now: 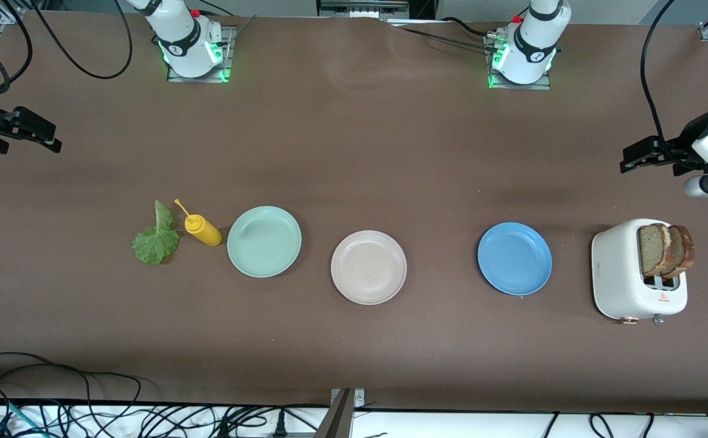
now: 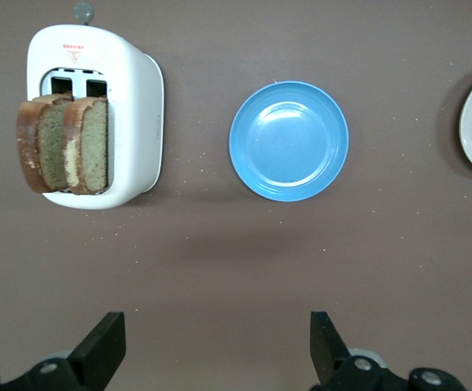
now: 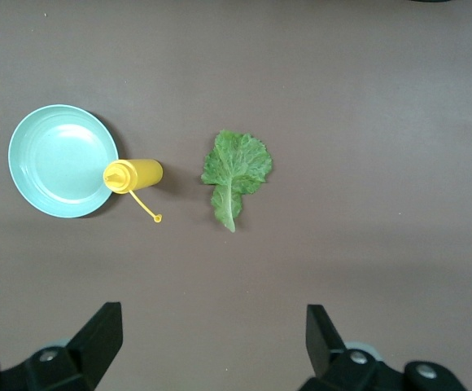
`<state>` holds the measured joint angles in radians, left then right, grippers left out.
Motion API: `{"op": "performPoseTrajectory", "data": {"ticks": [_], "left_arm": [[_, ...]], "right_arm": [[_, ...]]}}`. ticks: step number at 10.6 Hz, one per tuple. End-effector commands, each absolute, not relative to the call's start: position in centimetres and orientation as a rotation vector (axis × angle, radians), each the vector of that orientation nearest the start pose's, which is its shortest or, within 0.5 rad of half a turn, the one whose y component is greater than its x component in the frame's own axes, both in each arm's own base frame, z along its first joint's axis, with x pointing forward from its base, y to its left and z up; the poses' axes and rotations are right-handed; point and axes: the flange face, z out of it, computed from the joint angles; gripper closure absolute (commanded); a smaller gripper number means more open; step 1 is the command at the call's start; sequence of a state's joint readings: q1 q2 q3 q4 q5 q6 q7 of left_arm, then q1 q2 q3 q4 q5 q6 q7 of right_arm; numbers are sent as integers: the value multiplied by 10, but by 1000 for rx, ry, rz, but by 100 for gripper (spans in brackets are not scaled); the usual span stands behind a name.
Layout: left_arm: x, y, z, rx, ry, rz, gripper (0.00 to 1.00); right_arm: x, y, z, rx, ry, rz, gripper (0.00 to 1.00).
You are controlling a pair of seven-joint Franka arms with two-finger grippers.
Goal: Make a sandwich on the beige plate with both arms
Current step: 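Lower the left gripper into the toaster and grasp a bread slice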
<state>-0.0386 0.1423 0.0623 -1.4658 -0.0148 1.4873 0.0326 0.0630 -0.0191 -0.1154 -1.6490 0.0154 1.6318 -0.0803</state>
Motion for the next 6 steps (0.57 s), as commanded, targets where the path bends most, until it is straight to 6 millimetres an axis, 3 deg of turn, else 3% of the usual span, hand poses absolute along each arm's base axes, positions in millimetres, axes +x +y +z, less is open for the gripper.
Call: {"op": "performPoseTrajectory", "data": {"ticks": [1,3,6], "left_arm": [[603,38,561,-3154,-17,223,0],[623,48,531,-3135,-35,195,0],[649,60,469,-3090,-38,243,0]], "right_arm": [[553,-30,607,-3114,-25,4,0],[553,-30,607,-3114,-25,4,0],[553,-30,607,-3114,-27,4,0]]}}
